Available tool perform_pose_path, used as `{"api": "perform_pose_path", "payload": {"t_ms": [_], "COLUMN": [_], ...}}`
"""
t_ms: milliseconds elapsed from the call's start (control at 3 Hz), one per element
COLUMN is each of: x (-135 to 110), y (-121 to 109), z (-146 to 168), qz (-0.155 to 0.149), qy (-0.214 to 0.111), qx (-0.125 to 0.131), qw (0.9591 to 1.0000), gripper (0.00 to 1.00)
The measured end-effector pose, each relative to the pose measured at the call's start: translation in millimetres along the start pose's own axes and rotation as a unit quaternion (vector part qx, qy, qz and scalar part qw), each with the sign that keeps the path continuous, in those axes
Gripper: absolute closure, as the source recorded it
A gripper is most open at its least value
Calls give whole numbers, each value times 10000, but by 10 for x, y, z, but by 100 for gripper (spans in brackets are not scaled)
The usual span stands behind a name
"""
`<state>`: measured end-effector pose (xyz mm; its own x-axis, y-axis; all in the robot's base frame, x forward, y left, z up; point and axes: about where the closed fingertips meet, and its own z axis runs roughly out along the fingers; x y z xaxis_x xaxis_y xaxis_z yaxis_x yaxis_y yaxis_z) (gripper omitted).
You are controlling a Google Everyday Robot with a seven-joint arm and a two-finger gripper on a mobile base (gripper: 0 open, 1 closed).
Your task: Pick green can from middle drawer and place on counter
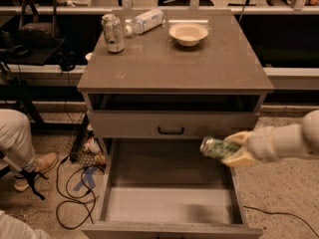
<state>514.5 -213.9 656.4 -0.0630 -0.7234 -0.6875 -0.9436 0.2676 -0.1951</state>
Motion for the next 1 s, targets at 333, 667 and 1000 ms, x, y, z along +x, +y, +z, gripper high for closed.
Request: {"api": "perform_pose_path", "payload": {"t_ms": [333, 667, 1000], "x": [19, -91, -139], "y": [-157, -346, -420], "z": [-762, -1393, -1522], "qz": [32, -2, -43], "qy": [-207, -367, -403], "qx": [341, 618, 696], "qw": [9992, 9974, 9967], "gripper": [100, 100, 100]}}
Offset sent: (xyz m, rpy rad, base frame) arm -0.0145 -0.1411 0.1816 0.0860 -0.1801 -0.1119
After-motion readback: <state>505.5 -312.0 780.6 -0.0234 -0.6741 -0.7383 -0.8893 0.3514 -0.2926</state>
